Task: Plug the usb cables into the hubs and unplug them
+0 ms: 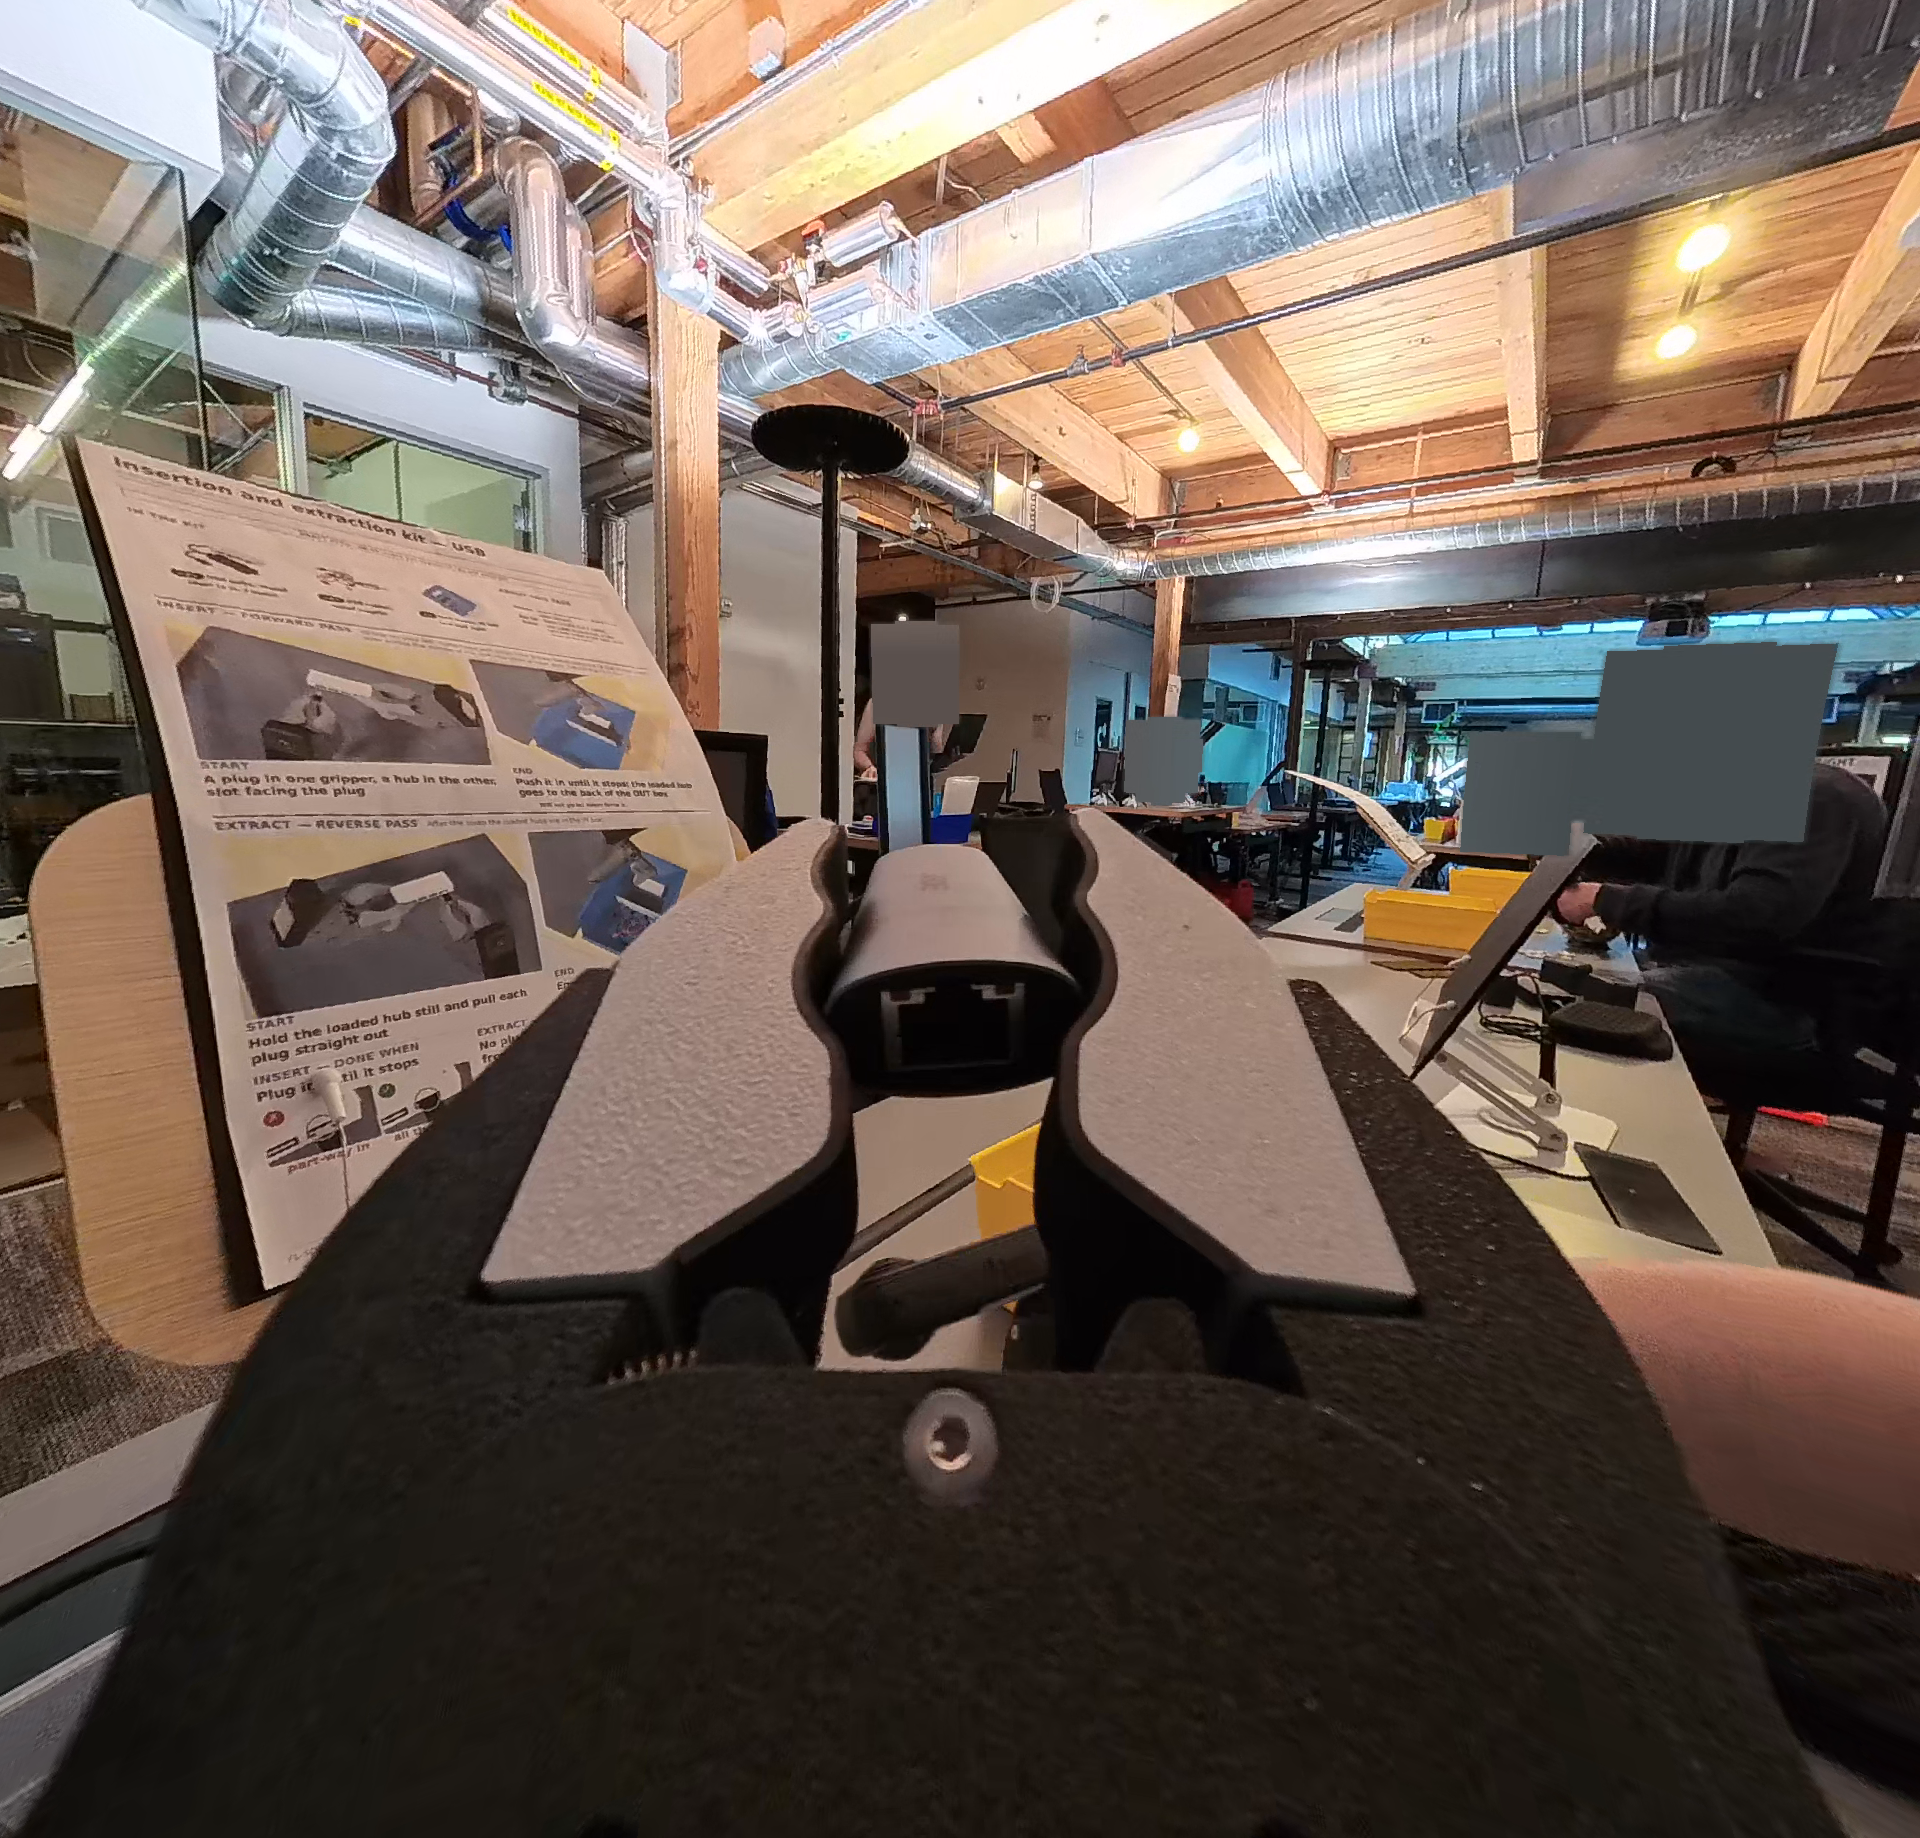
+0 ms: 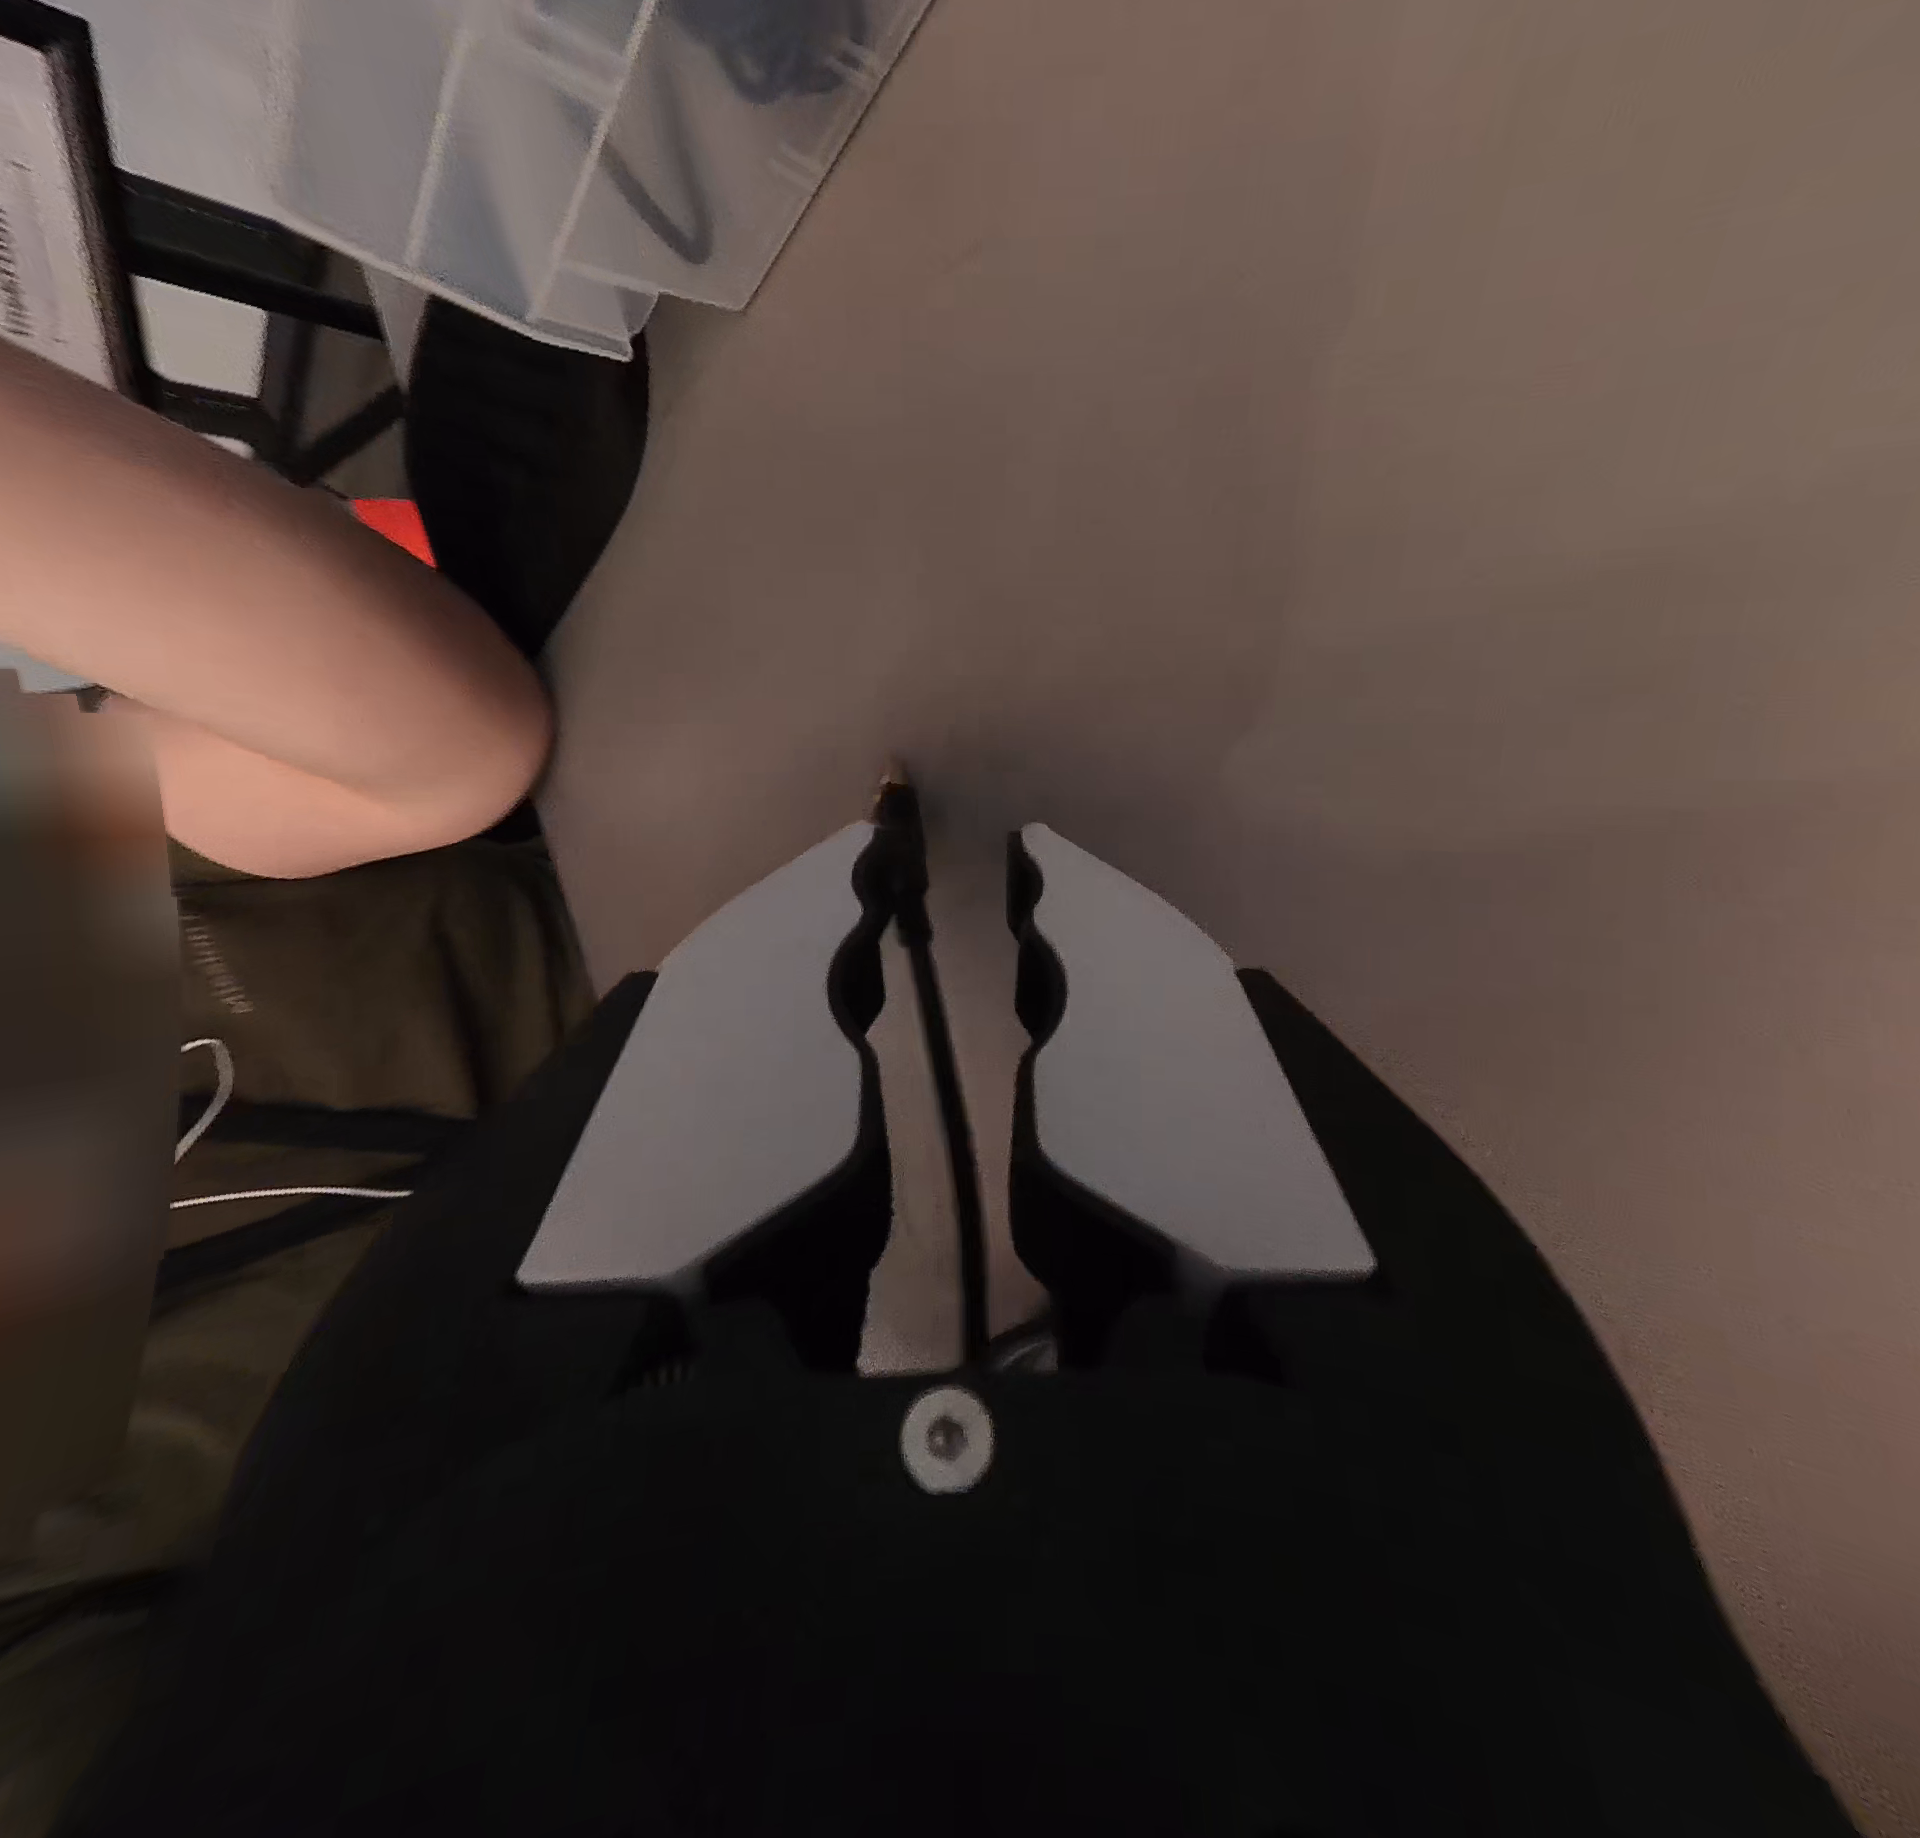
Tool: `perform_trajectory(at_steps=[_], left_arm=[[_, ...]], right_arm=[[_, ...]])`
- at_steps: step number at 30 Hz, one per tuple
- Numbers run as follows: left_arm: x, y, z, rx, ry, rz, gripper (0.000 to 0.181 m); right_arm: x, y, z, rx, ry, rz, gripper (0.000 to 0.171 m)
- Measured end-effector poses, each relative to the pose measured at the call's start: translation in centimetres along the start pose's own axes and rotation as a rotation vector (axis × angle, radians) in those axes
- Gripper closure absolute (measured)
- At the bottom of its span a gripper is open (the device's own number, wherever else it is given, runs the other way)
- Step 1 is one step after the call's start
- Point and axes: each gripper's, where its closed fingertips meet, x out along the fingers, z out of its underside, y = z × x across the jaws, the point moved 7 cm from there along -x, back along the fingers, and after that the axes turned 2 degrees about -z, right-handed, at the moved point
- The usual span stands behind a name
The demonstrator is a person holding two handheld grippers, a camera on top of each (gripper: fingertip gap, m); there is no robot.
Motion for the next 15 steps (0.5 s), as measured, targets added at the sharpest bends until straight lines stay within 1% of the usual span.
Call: perform_trajectory(at_steps=[5,8,10,15], left_arm=[[-0.1,0.3,-0.3,-0.002,0.008,0.010,0.145],[-0.2,0.3,-0.4,-0.001,0.010,0.013,0.145],[-0.2,0.3,-0.4,-0.003,0.005,0.017,0.145],[0.2,0.2,-0.1,-0.009,-0.005,0.020,0.145]], right_arm=[[-1.0,0.5,-1.0,0.084,0.036,-0.119,0.150],[-2.2,1.2,-1.1,0.101,0.009,-0.093,0.151],[-2.8,1.5,-0.7,0.108,-0.042,-0.072,0.149],[-3.1,2.3,0.1,0.101,-0.159,-0.021,0.144]])
